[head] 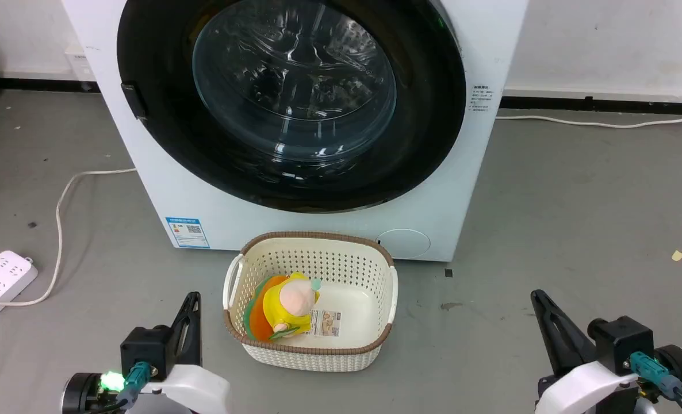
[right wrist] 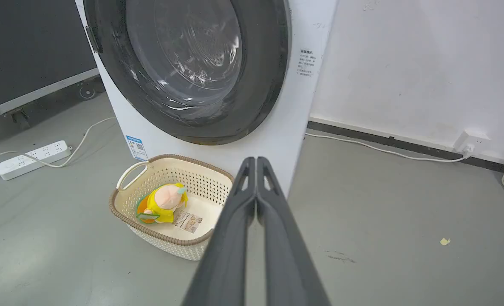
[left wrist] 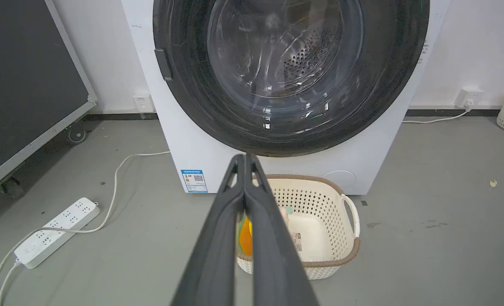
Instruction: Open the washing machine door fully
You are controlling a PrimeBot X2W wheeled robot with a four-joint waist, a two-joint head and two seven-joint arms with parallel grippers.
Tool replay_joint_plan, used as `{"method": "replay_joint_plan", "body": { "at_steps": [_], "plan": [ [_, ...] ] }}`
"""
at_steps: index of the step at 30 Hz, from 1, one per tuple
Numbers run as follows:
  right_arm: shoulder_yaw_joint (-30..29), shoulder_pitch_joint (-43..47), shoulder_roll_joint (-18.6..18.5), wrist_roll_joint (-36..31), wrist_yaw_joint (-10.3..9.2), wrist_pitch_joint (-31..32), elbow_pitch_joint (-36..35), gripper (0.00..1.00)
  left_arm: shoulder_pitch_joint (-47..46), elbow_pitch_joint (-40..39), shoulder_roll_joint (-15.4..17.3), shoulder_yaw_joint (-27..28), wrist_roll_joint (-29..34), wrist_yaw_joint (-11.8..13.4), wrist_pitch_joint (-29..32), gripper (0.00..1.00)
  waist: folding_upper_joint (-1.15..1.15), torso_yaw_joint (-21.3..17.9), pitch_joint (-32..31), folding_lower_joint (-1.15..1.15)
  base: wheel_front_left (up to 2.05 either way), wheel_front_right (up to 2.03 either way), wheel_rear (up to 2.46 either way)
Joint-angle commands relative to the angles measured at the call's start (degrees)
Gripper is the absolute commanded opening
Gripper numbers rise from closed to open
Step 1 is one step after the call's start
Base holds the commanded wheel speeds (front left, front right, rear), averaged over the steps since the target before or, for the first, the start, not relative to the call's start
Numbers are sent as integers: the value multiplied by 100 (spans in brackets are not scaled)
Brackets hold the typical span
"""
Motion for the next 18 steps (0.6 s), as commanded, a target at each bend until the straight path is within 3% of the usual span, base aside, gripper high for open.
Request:
{"method": "replay_joint_plan", "body": {
  "at_steps": [1,18],
  "plan": [
    [-5,-69,29,-44,5,2,-28,0,-85,-21,7,-4,51,16,2,0,0,0,0,0,0,0,0],
    [-5,-69,29,-44,5,2,-28,0,-85,-21,7,-4,51,16,2,0,0,0,0,0,0,0,0]
  ]
}}
